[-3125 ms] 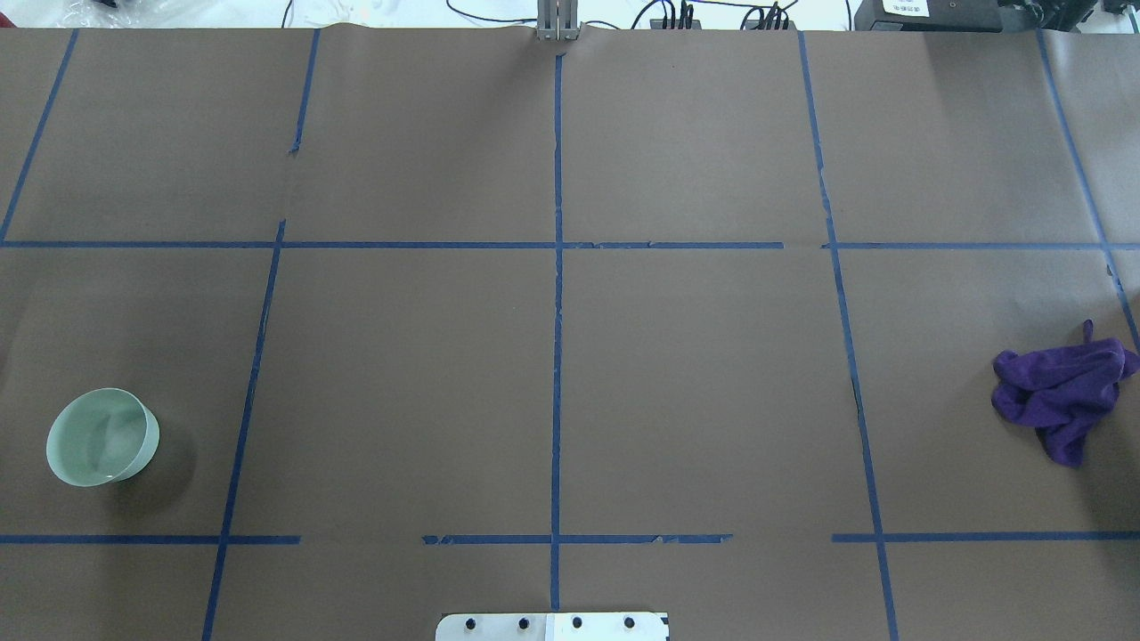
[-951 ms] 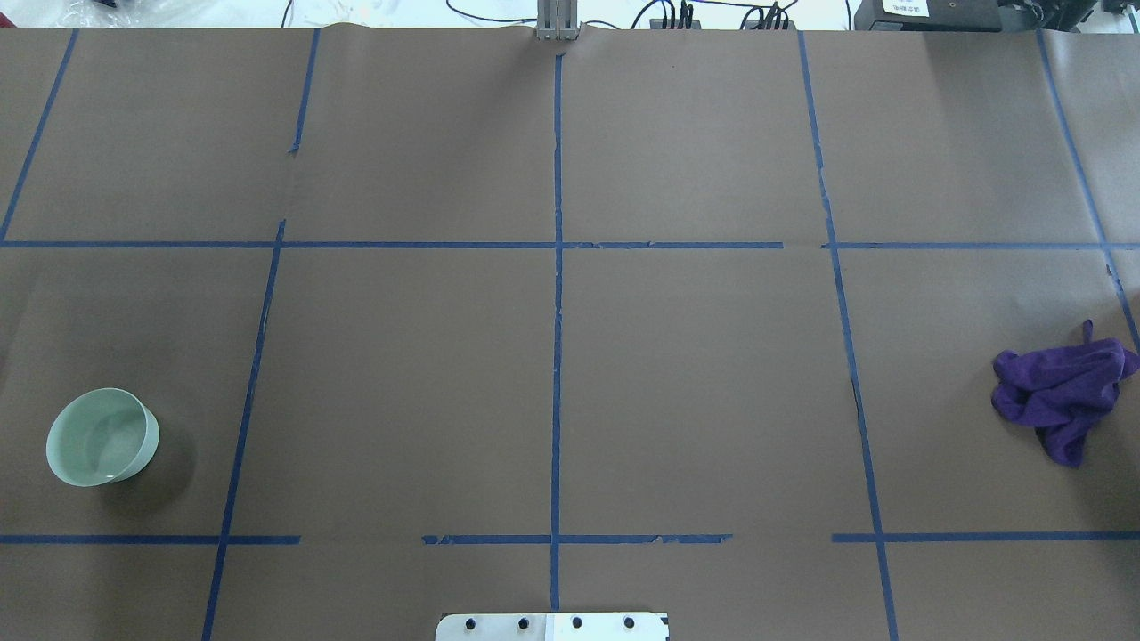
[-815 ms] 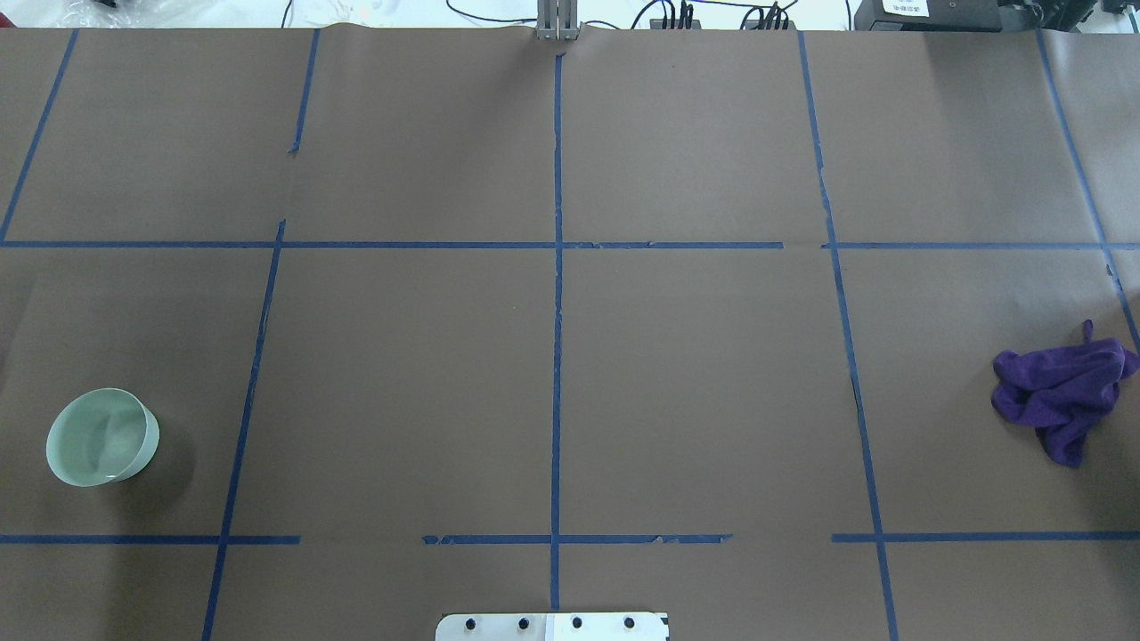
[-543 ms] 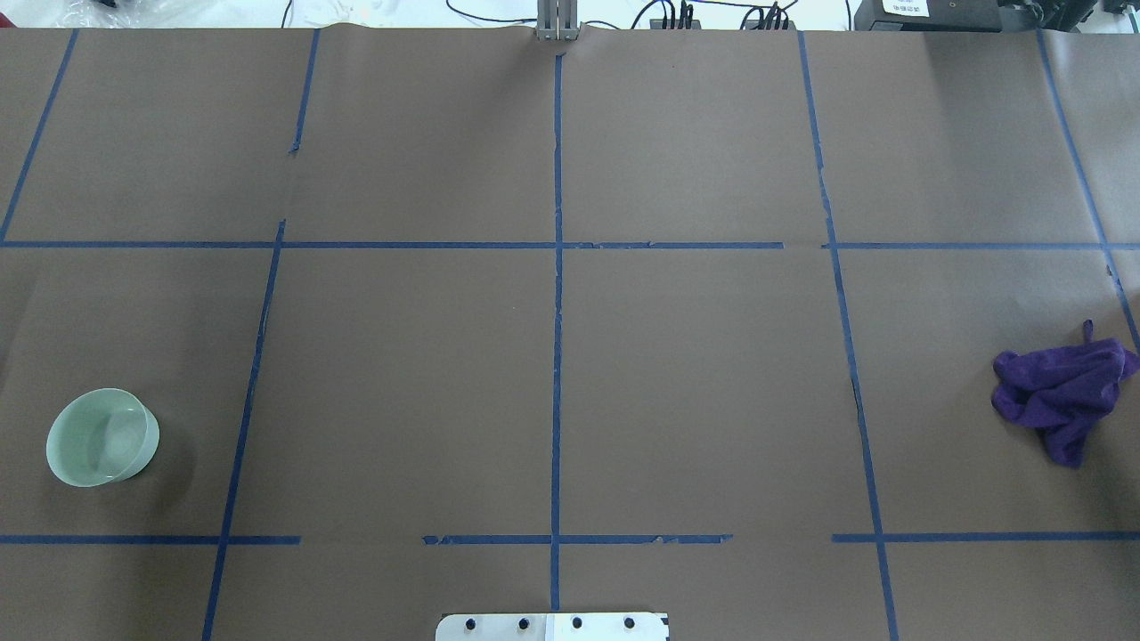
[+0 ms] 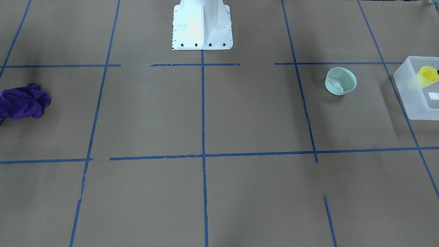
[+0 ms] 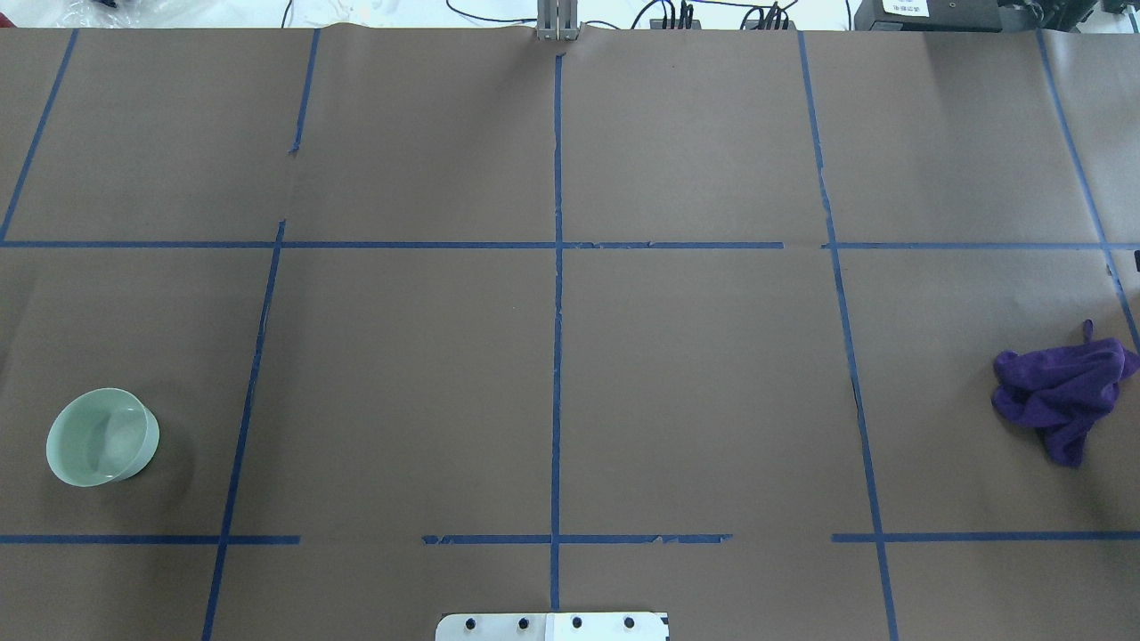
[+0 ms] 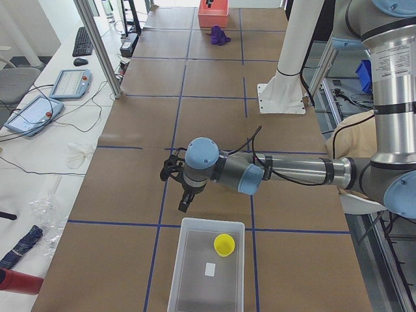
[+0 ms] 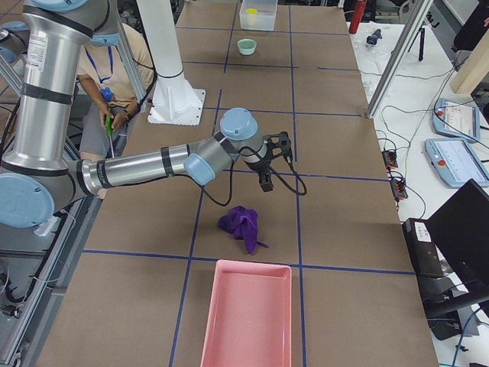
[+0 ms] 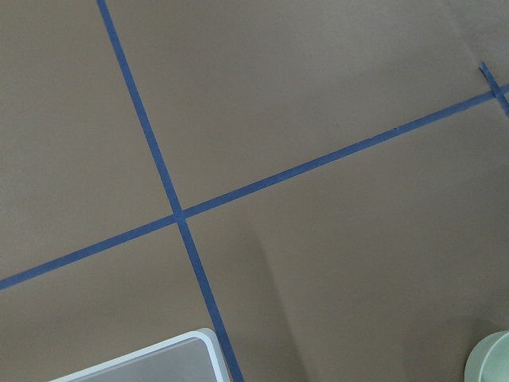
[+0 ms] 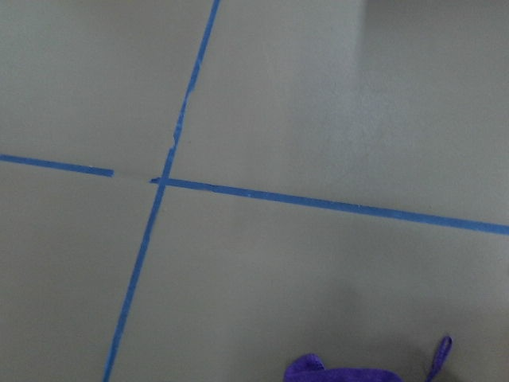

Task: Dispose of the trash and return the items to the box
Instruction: 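Reach the right gripper down onto the purple cloth and grasp it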

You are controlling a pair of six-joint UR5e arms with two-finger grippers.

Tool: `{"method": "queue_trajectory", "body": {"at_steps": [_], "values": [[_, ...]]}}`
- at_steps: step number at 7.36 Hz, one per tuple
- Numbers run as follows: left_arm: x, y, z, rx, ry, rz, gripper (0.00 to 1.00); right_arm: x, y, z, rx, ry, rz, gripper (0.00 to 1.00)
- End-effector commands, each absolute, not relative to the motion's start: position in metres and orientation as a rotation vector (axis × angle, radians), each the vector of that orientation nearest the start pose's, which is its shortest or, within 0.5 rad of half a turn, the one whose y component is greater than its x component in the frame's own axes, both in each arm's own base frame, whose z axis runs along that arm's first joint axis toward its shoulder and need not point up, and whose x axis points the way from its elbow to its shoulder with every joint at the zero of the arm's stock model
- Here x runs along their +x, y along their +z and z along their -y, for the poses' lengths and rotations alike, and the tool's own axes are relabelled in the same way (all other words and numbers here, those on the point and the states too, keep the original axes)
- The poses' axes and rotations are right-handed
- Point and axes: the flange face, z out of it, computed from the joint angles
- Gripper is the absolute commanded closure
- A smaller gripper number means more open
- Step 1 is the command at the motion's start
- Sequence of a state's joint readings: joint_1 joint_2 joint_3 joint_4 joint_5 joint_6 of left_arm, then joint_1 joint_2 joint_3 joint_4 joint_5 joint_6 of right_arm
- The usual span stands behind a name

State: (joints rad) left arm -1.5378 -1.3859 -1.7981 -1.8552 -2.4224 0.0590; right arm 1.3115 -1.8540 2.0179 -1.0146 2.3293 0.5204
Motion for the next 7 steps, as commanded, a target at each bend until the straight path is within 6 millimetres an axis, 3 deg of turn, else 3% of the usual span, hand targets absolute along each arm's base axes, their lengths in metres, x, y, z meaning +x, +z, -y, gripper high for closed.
{"method": "queue_trajectory", "body": {"at_steps": [1, 2, 3, 4, 6, 7], "values": [[-0.044, 0.59, 0.437, 0.315, 0.224, -0.835, 0.0, -0.058, 0.538, 0.36, 0.336, -0.064, 0.835, 0.02], [-0.044, 0.584, 0.439, 0.325, 0.228, -0.834, 0.0, -0.066, 0.556, 0.36, 0.317, -0.076, 0.82, 0.12], [-0.044, 0.583, 0.439, 0.328, 0.23, -0.834, 0.0, -0.087, 0.572, 0.367, 0.322, -0.104, 0.756, 0.17], [-0.044, 0.572, 0.439, 0.348, 0.239, -0.833, 0.0, -0.1, 0.578, 0.374, 0.322, -0.123, 0.738, 0.22], [-0.044, 0.572, 0.439, 0.349, 0.239, -0.833, 0.0, -0.122, 0.59, 0.366, 0.286, -0.189, 0.733, 0.48], [-0.044, 0.571, 0.442, 0.352, 0.24, -0.833, 0.0, -0.13, 0.594, 0.361, 0.271, -0.219, 0.731, 0.52]]}}
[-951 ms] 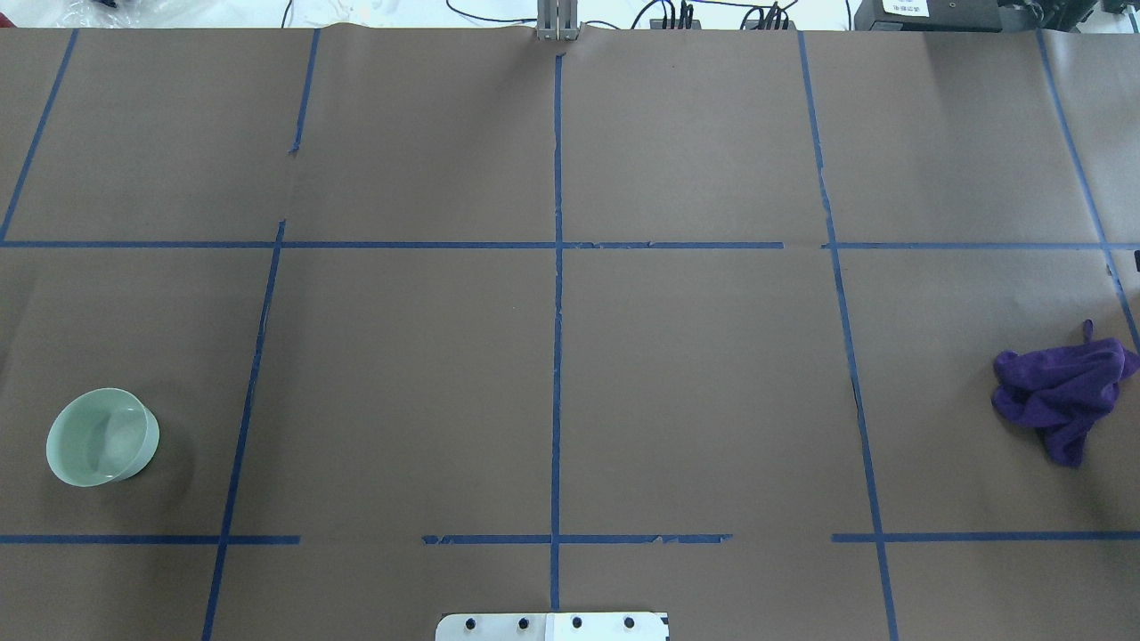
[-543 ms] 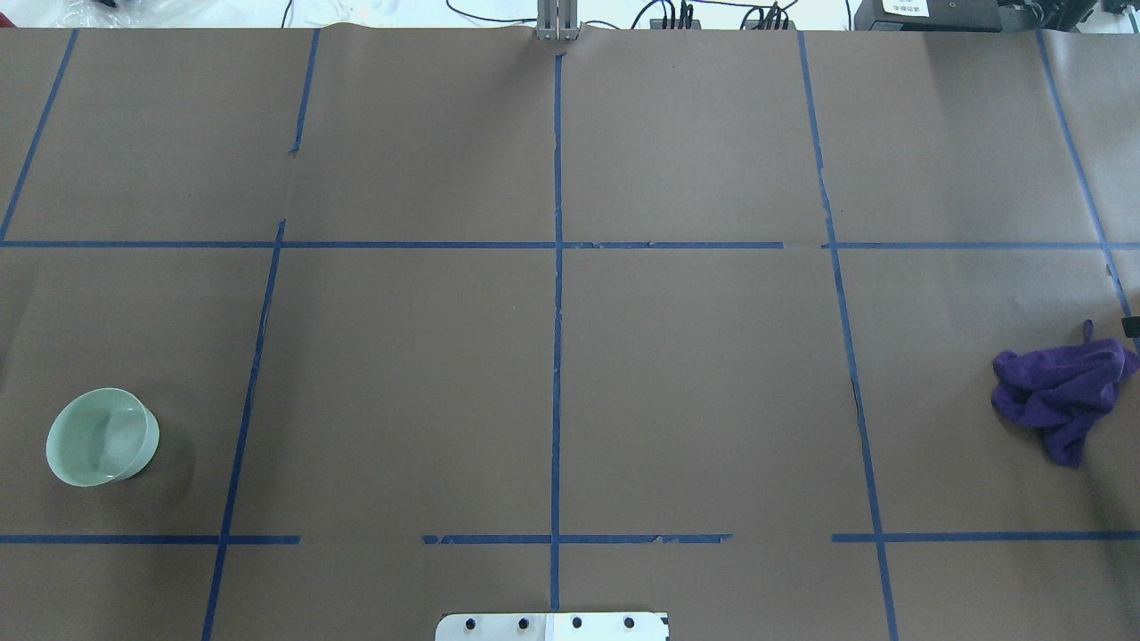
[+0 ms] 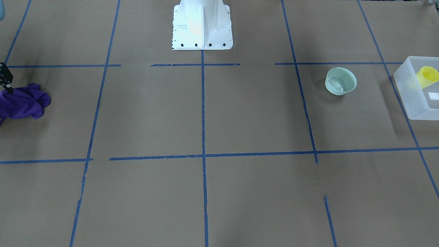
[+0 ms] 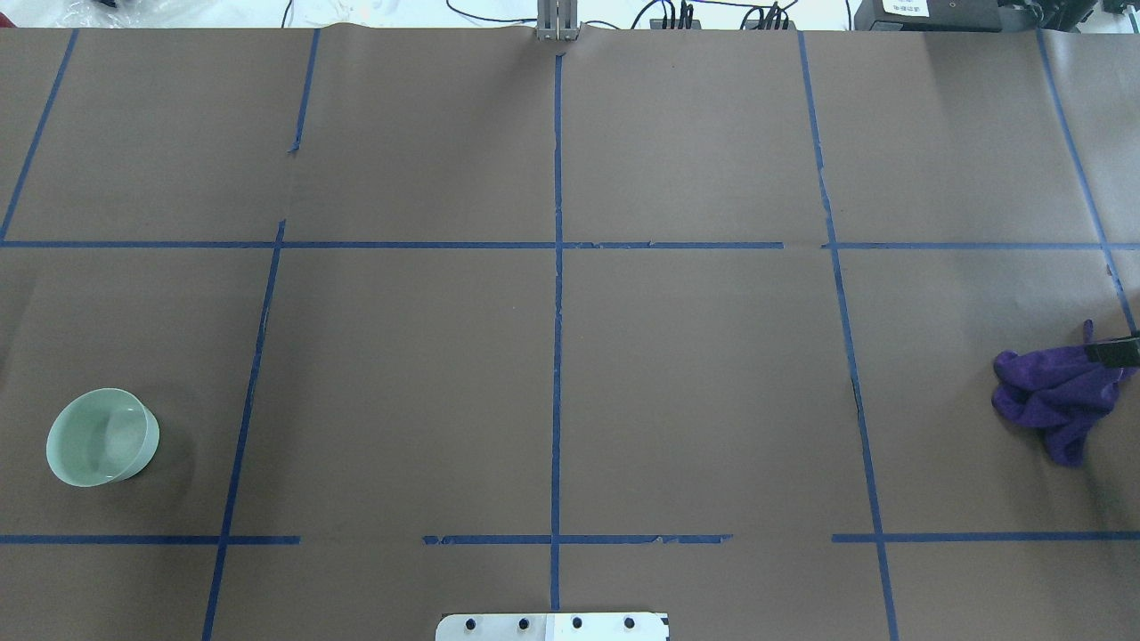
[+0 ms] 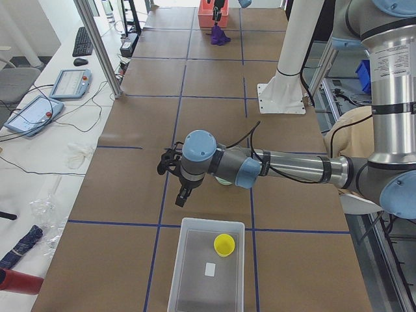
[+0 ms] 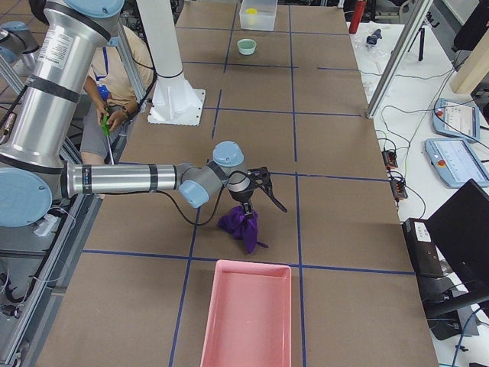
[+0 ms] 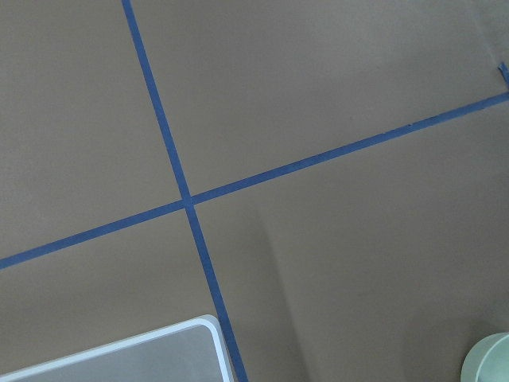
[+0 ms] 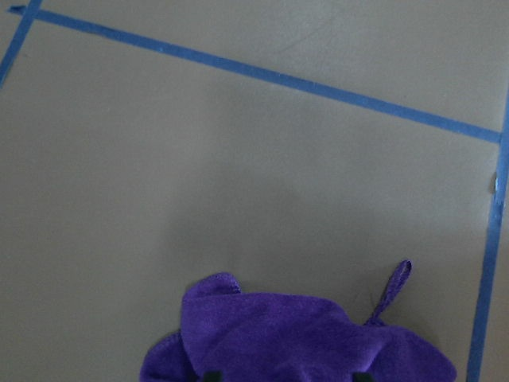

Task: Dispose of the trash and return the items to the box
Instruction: 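Reach the right gripper down onto the purple cloth and grasp it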

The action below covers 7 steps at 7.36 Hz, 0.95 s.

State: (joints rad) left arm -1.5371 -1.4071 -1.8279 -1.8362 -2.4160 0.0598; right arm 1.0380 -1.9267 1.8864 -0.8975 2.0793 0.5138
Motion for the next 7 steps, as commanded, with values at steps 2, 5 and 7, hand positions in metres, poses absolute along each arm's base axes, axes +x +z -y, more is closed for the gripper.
{"method": "queue_trajectory", "body": {"at_steps": [2, 5, 7], "values": [[-0.044, 0.571, 0.442, 0.352, 0.24, -0.833, 0.0, -0.129, 0.623, 0.359, 0.278, -0.323, 0.673, 0.75], [-0.044, 0.571, 0.442, 0.351, 0.24, -0.834, 0.0, -0.132, 0.621, 0.367, 0.321, -0.371, 0.644, 1.0], [-0.044, 0.572, 0.442, 0.35, 0.24, -0.834, 0.0, -0.076, 0.622, 0.386, 0.426, -0.489, 0.539, 1.0]]}}
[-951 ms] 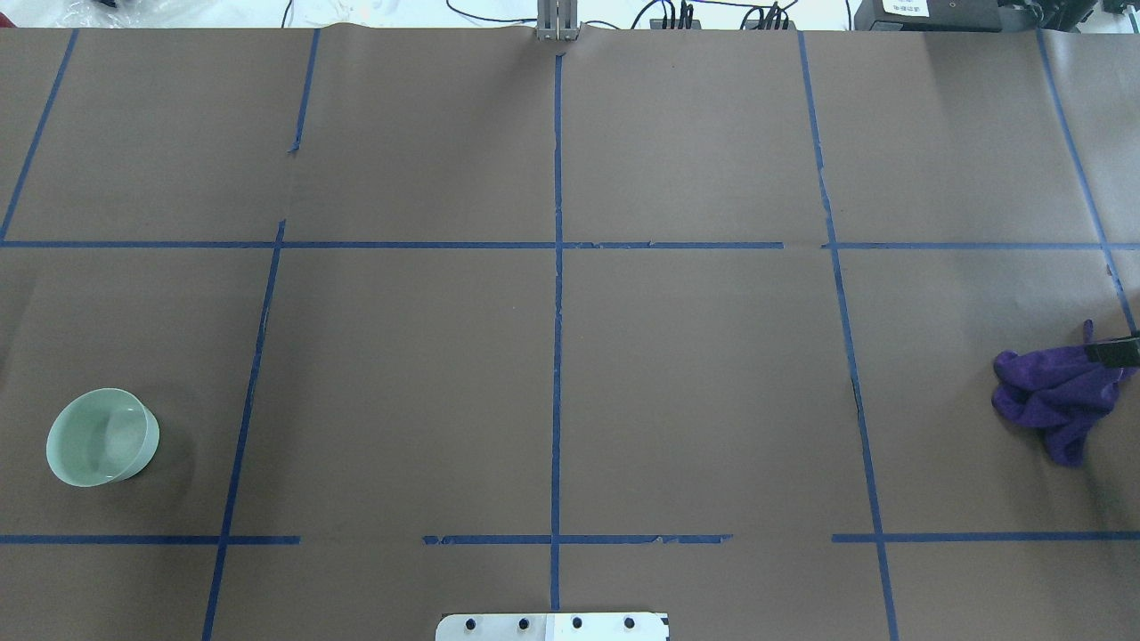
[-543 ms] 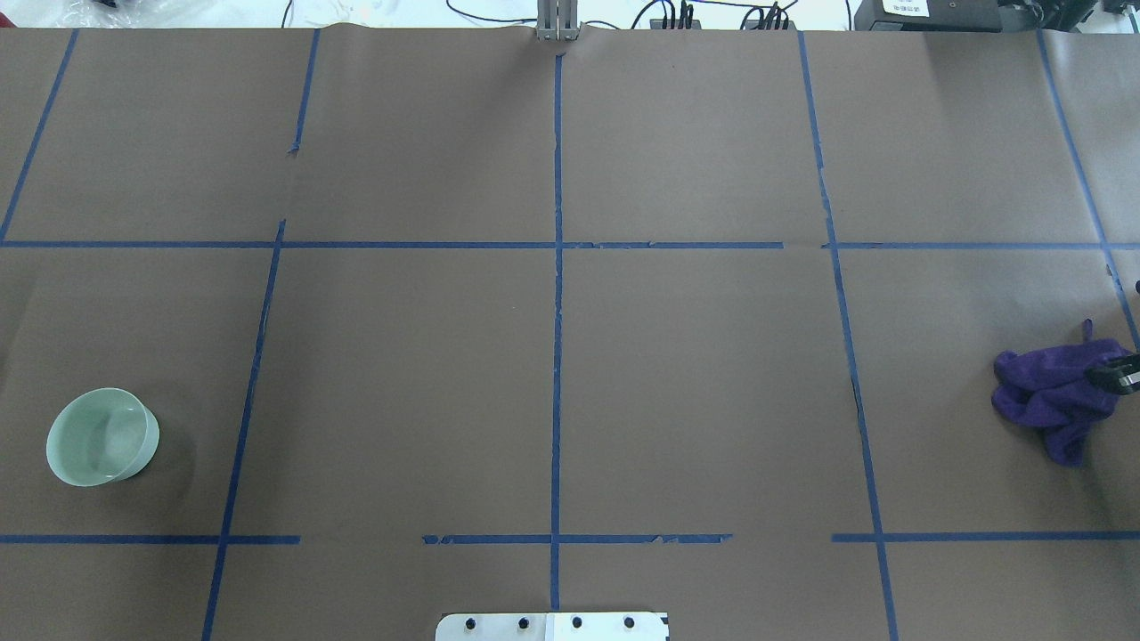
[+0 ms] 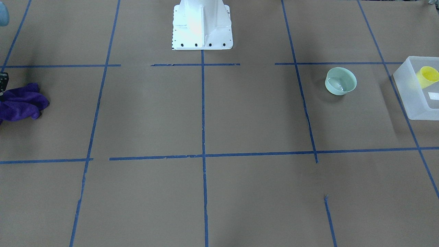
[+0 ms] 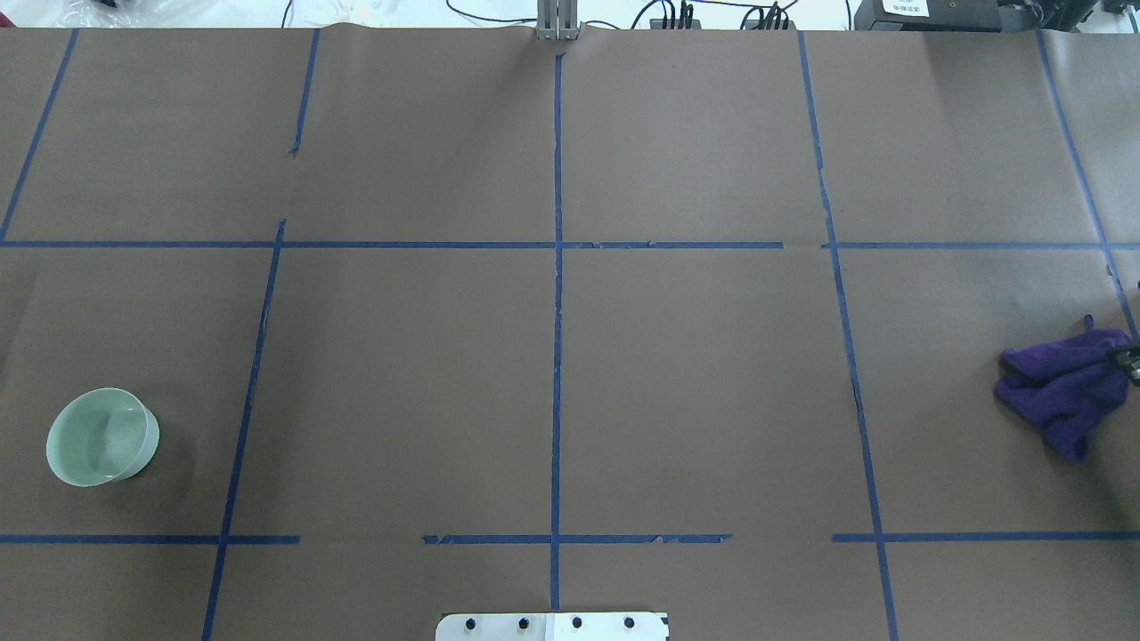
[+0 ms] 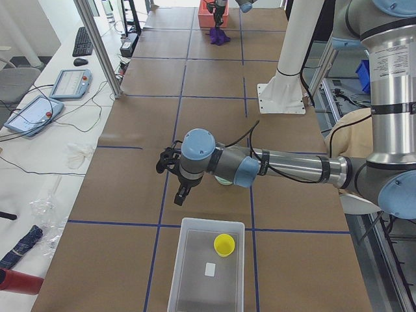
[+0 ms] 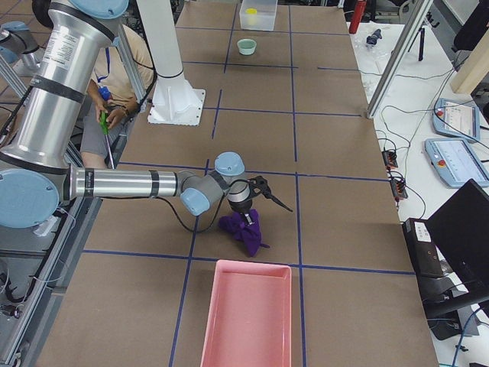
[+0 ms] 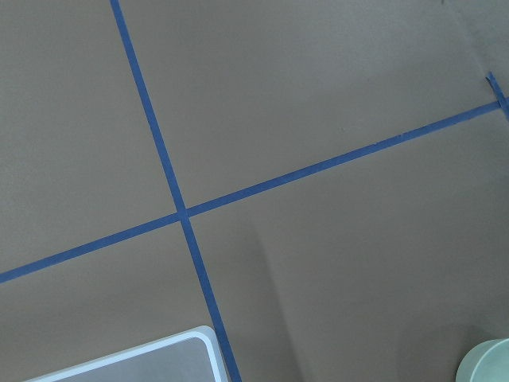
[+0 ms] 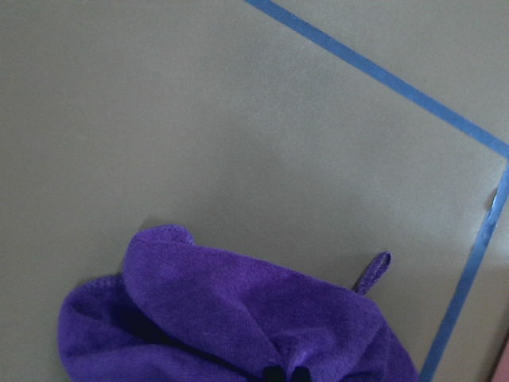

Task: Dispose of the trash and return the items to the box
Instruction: 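Drop the purple cloth into the pink box while the left gripper reaches out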

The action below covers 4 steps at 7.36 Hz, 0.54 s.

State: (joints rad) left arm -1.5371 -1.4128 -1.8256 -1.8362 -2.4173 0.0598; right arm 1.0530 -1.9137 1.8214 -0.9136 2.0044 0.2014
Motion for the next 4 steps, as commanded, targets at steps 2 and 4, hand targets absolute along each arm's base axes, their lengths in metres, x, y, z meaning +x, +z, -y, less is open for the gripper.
{"method": "queue_trajectory", "body": {"at_steps": [2, 4], "values": [[-0.044, 0.571, 0.443, 0.353, 0.241, -0.834, 0.0, 0.003, 0.595, 0.436, 0.427, -0.543, 0.46, 1.0], [-0.043, 0.571, 0.443, 0.352, 0.242, -0.834, 0.0, 0.097, 0.585, 0.459, 0.411, -0.721, 0.342, 1.0]]}}
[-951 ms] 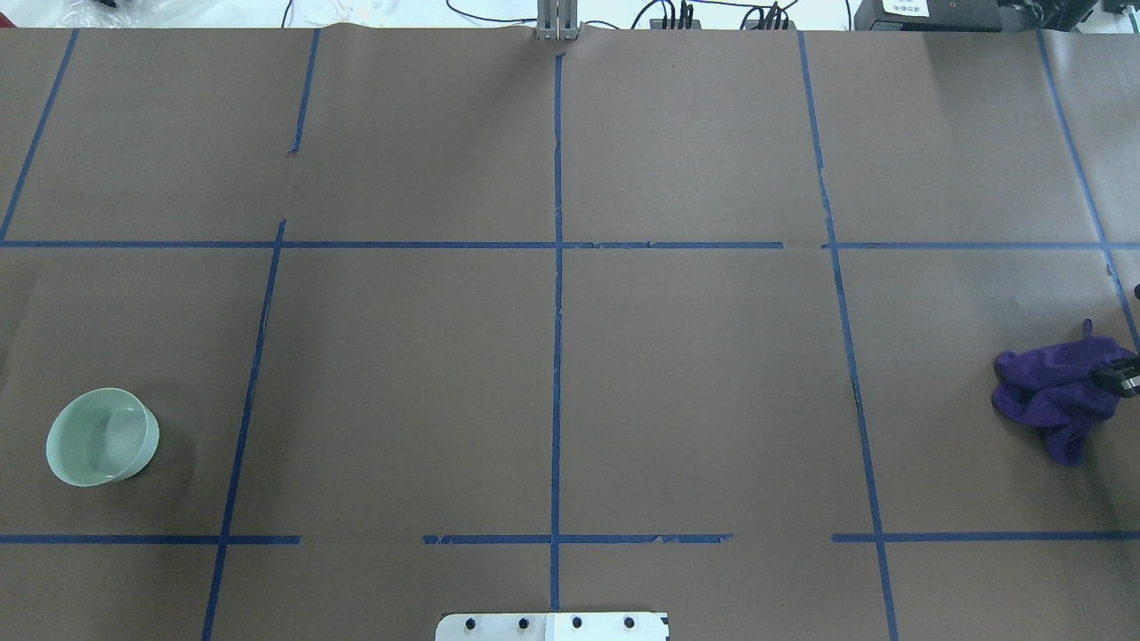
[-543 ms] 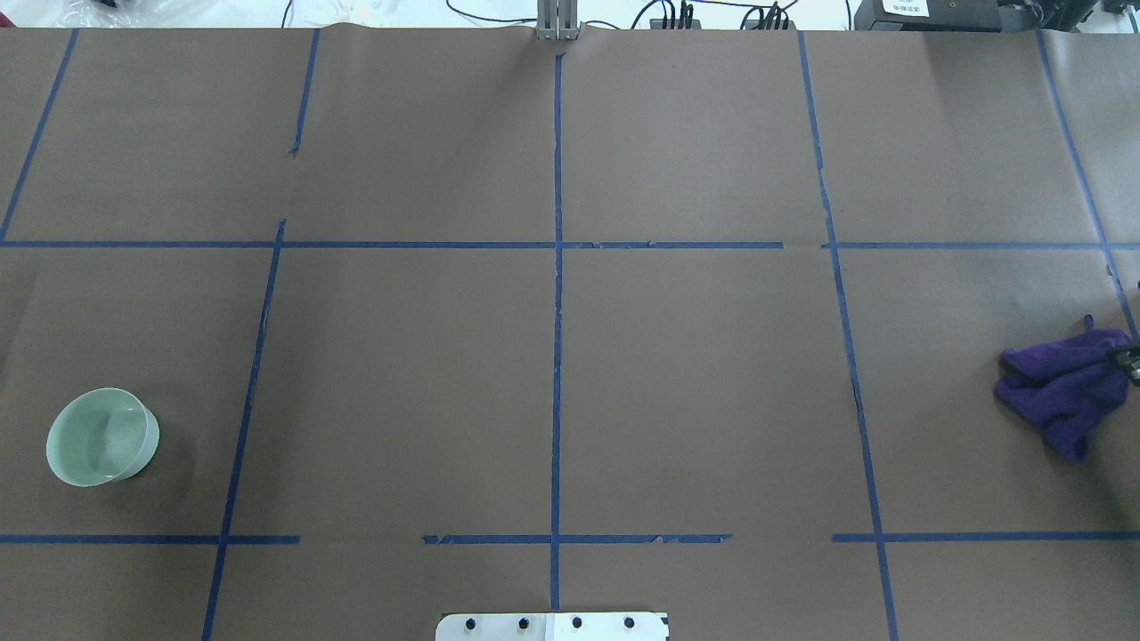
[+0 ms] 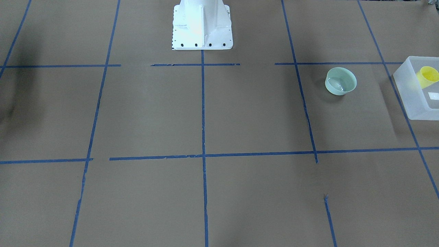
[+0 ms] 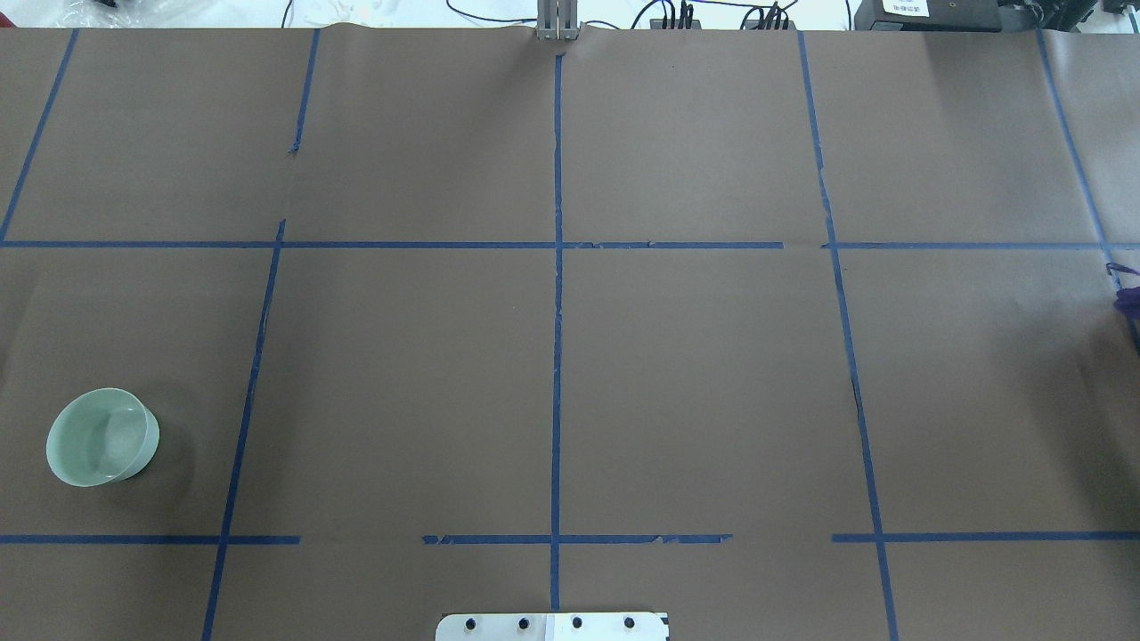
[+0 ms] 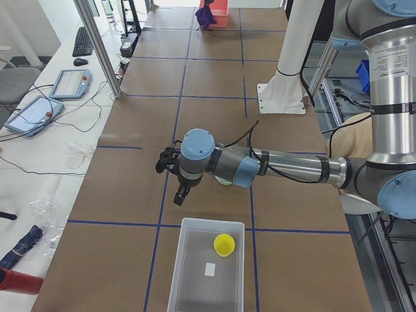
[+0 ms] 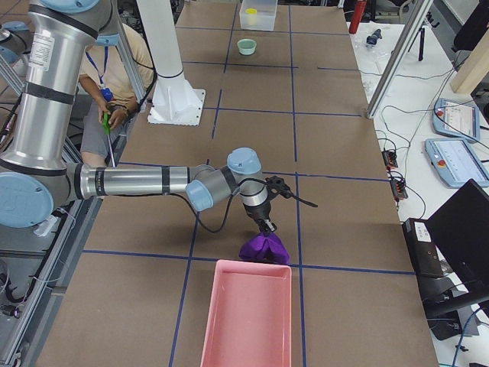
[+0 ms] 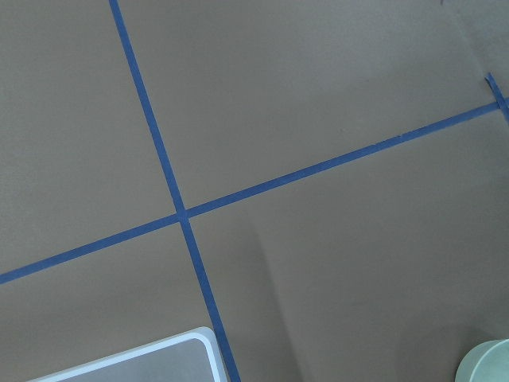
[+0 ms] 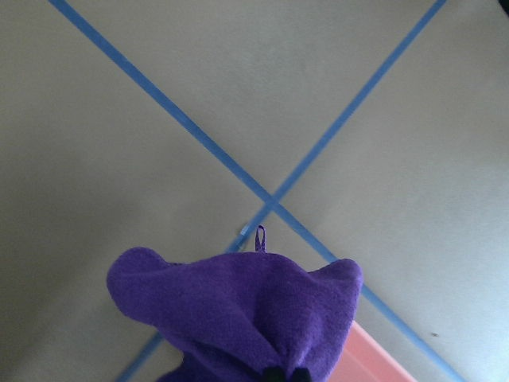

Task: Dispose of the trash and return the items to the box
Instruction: 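Drop the purple cloth into the pink box while the left gripper reaches out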

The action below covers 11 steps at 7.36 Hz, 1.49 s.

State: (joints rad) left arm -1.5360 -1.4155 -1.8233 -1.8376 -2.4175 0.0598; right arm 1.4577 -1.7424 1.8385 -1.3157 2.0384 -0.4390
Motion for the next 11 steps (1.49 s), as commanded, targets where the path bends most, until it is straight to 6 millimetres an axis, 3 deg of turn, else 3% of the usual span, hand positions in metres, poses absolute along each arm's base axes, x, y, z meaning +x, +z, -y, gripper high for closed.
{"method": "queue_trajectory", "body": {"at_steps": [1, 2, 3, 4, 6, 7, 9, 10, 11], "values": [[-0.043, 0.57, 0.443, 0.354, 0.243, -0.836, 0.0, 0.141, 0.592, 0.448, 0.377, -0.744, 0.26, 1.0], [-0.042, 0.569, 0.444, 0.354, 0.245, -0.836, 0.0, 0.158, 0.611, 0.43, 0.323, -0.768, 0.199, 1.0], [-0.042, 0.568, 0.444, 0.356, 0.246, -0.836, 0.0, 0.156, 0.646, 0.41, 0.261, -0.737, 0.234, 0.27], [-0.042, 0.568, 0.444, 0.356, 0.246, -0.836, 0.0, 0.148, 0.654, 0.412, 0.266, -0.629, 0.327, 0.0], [-0.04, 0.571, 0.443, 0.346, 0.245, -0.834, 0.0, 0.112, 0.633, 0.418, 0.248, -0.2, 0.715, 0.0], [-0.026, 0.57, 0.445, 0.316, 0.249, -0.846, 0.0, 0.08, 0.601, 0.428, 0.237, -0.123, 0.778, 0.0], [0.023, 0.545, 0.452, 0.175, 0.09, -0.903, 0.0, 0.045, 0.589, 0.434, 0.256, -0.092, 0.801, 0.0], [0.049, 0.529, 0.451, 0.15, 0.083, -0.92, 0.0, 0.045, 0.591, 0.43, 0.262, -0.099, 0.802, 0.0], [0.089, 0.513, 0.468, 0.121, 0.122, -0.925, 0.0, 0.045, 0.593, 0.426, 0.282, -0.107, 0.801, 0.0]]}}
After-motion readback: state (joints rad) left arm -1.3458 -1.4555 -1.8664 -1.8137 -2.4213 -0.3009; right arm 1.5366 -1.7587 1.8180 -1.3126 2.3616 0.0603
